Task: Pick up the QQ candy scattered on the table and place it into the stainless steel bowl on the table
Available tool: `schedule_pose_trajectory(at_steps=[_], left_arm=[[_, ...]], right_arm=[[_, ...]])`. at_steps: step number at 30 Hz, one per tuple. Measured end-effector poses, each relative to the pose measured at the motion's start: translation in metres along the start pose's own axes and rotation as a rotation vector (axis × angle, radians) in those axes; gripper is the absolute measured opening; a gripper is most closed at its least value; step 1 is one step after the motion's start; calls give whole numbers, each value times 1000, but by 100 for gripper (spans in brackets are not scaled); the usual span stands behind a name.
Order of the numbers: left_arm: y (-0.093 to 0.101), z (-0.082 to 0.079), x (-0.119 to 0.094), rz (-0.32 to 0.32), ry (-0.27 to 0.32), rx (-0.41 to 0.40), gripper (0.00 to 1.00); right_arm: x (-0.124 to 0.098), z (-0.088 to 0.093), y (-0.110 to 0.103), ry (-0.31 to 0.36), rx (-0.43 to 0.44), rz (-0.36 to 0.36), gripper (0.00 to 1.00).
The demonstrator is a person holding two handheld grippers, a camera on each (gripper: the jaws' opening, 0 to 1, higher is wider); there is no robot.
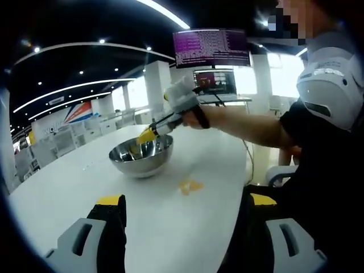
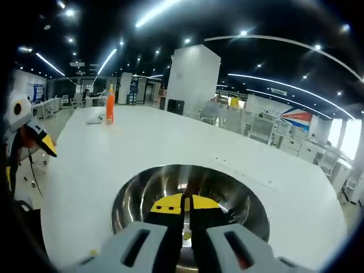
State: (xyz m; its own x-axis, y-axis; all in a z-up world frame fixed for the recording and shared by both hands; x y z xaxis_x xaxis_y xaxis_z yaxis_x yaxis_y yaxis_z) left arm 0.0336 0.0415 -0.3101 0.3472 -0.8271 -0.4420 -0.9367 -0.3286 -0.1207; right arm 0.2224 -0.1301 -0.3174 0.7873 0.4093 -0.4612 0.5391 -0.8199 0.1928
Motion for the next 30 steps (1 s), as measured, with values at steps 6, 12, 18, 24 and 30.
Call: schedule_pose_trajectory(at_steps=[6,12,18,24,30], left_arm=[[0,5,1,-1,-14,-5,87],[0,4,0,-4,-8,-9,87],[-1,4,0,-7,-8,-8,87],[2,3,-1,8,-2,-5,88],[2,3,-2,4,1,-8,88]], right_arm=[[6,12,-2,-36,0,-8,3],[7,17,-2,-59,-5,-5,4],[8,19,-1,-68,-13,9,5],[7,19,1,-55,9,7,18],[7,20,-2,-55,3,1,23]])
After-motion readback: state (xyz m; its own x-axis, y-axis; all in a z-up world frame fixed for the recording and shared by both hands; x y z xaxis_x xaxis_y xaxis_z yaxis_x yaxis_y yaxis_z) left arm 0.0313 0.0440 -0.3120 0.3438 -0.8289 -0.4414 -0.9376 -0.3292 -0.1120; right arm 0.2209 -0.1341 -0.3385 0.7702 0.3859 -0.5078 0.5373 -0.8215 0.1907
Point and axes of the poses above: the point that each gripper's makers call its tool centre point, and the gripper's own axes: x roughly forward along the fingers, y roughly to its right, z roughly out of its underside, the point moved 2 cm from there along -x, roughly backward along the fingers, and after that the axes turned 8 degrees about -y, right-handed, at the moved point
